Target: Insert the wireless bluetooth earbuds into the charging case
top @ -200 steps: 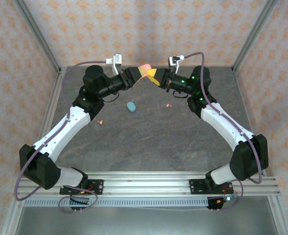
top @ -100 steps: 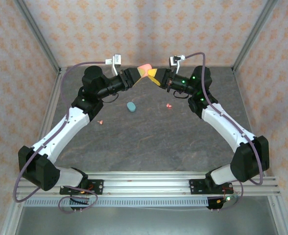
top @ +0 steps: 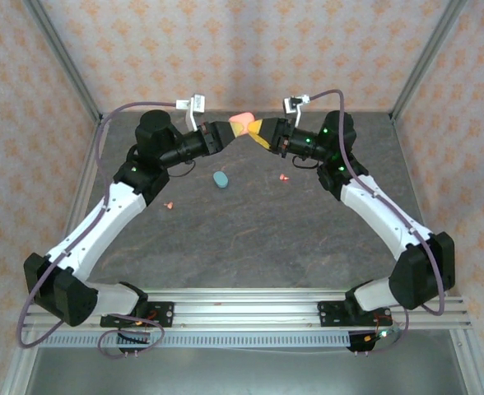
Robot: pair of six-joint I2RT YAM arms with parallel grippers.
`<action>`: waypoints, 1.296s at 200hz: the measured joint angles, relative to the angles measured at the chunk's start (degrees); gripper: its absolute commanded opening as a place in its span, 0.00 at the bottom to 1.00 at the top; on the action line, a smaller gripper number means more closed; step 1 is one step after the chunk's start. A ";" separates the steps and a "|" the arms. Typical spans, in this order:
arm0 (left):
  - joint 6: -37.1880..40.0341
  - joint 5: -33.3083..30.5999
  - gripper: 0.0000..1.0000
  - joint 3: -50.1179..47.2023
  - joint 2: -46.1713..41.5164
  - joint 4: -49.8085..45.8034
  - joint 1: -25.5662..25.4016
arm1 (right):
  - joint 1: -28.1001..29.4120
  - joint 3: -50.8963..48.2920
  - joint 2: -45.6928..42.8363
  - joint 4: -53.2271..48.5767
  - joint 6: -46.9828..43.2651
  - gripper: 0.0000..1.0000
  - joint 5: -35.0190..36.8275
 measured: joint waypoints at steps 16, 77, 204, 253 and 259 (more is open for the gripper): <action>5.22 -0.20 0.00 0.50 -1.29 -3.89 -0.50 | -0.02 0.94 -0.57 -3.39 -3.13 0.34 -0.07; 21.44 0.46 0.00 4.42 -2.54 -15.69 -1.31 | -0.02 4.33 -1.42 -13.51 -12.28 0.34 -0.66; 39.39 -5.97 0.00 1.11 -8.11 -28.74 -1.55 | -0.44 6.56 -0.96 -19.93 -13.00 0.37 1.64; 42.60 -15.50 0.00 -3.69 -16.31 -33.88 -0.81 | 2.62 15.08 5.25 -32.30 -19.87 0.36 12.48; 42.82 -16.33 0.00 -4.24 -17.25 -34.49 -0.81 | 3.67 16.79 6.99 -33.64 -20.81 0.36 13.77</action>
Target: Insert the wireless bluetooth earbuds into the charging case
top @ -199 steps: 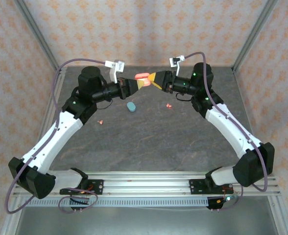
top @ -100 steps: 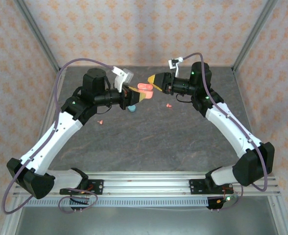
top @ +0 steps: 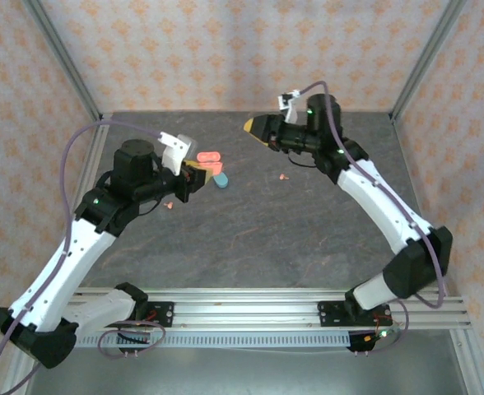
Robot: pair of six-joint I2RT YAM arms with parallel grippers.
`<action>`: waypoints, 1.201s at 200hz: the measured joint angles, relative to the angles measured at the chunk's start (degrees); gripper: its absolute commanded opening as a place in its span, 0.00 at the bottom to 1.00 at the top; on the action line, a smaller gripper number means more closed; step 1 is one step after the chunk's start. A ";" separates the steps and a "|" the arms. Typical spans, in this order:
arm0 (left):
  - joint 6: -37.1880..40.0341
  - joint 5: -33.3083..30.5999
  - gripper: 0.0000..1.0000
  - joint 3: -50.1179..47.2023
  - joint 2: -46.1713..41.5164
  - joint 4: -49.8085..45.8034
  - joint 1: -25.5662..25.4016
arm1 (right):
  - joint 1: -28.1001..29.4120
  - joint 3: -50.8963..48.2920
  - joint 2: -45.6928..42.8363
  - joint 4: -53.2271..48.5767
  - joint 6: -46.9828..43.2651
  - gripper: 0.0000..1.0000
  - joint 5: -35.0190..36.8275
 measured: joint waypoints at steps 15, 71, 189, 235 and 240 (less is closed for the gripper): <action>0.76 -2.29 0.00 -1.55 -2.91 -1.53 0.00 | 3.19 4.35 5.66 -2.69 -1.99 0.35 2.45; 3.02 -7.04 0.00 -4.98 -11.34 -6.25 0.00 | 14.62 23.37 31.41 -15.15 -10.45 0.34 7.45; 2.95 -8.96 0.00 -8.17 -14.56 -9.53 0.00 | 25.94 50.25 60.43 -23.30 -23.21 0.32 23.19; 2.75 -7.91 0.00 -8.59 -14.56 -9.55 0.00 | 27.50 50.45 64.26 -19.71 -26.16 0.42 26.01; 2.75 -7.87 0.00 -8.59 -14.56 -9.60 0.00 | 27.69 50.45 64.61 -19.50 -26.36 0.42 26.08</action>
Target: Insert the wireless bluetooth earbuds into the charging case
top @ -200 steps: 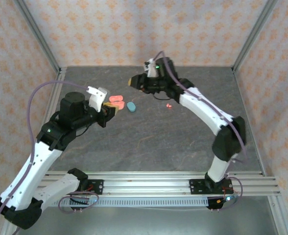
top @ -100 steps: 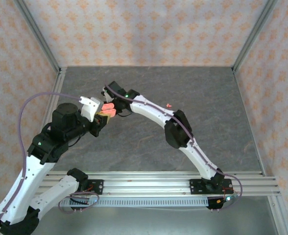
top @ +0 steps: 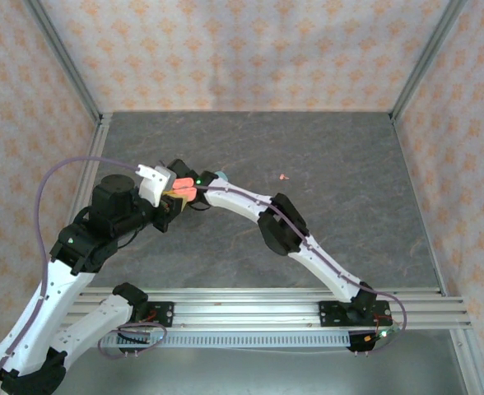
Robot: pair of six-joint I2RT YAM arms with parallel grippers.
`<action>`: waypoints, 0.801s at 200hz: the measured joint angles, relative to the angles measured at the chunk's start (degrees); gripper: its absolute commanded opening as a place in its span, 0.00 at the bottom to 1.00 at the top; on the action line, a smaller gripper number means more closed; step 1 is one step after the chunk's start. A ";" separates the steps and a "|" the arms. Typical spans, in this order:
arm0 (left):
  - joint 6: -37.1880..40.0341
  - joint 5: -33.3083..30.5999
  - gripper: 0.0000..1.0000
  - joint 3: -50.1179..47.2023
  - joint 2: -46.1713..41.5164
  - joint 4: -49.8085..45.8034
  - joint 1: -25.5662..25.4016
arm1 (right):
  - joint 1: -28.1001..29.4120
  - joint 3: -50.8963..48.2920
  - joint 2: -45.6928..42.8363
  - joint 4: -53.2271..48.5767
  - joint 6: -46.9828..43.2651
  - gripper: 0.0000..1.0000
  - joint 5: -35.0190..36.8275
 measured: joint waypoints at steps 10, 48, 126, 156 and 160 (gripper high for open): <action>0.00 0.11 0.00 0.00 -0.02 -0.15 0.00 | 0.24 0.13 0.22 0.35 -0.33 0.43 0.66; -0.48 0.20 0.00 -0.46 -1.49 -0.59 0.00 | 0.61 0.63 0.55 2.45 -1.31 0.42 0.72; -1.53 0.15 0.00 -0.59 -3.06 -0.76 0.00 | 0.76 0.13 1.05 2.40 -4.24 0.25 2.21; -1.92 -0.02 0.00 -0.59 -3.06 -0.79 0.00 | 0.55 -0.74 0.55 2.60 -3.72 0.21 2.08; -1.99 -0.02 0.00 -0.59 -3.06 -0.79 0.00 | 0.44 -1.16 0.20 2.60 -3.67 0.20 1.97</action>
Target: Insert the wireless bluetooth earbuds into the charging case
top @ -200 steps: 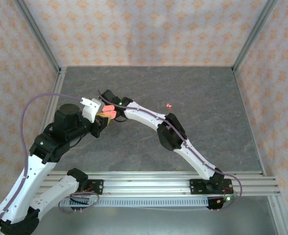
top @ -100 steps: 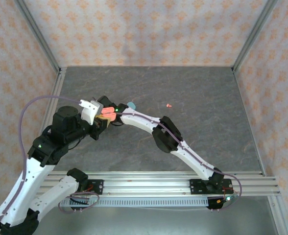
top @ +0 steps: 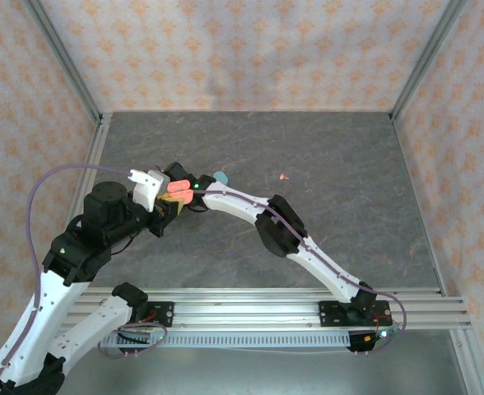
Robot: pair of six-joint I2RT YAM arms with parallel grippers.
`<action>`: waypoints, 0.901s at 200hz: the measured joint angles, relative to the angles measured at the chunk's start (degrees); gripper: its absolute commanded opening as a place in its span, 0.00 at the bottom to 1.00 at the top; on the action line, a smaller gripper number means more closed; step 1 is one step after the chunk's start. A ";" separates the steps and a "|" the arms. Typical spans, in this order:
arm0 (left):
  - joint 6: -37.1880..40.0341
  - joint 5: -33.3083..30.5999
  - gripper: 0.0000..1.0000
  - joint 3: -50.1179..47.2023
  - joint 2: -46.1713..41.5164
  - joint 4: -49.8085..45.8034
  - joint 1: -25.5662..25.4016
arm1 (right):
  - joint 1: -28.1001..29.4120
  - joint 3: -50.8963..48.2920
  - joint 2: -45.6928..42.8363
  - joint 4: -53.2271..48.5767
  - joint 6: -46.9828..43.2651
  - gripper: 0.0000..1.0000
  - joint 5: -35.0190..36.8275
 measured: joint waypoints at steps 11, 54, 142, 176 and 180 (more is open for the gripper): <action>-0.46 -0.02 0.00 0.00 -0.02 0.00 0.00 | -0.22 -1.40 -1.07 -0.44 0.22 0.18 -0.28; -2.21 -0.07 0.00 0.00 0.00 0.04 0.00 | -2.62 -12.15 -8.26 -2.43 0.83 0.16 -2.16; -5.62 0.24 0.00 -0.55 5.09 4.02 0.00 | -13.62 -51.87 -35.91 -3.82 9.42 0.16 -1.20; -7.41 1.75 0.00 -0.63 9.79 7.52 0.00 | -20.28 -61.42 -40.59 -4.00 14.91 0.26 -1.90; -7.52 1.86 0.00 -0.63 10.21 7.87 0.00 | -20.55 -61.46 -40.79 -3.65 15.58 0.28 -2.43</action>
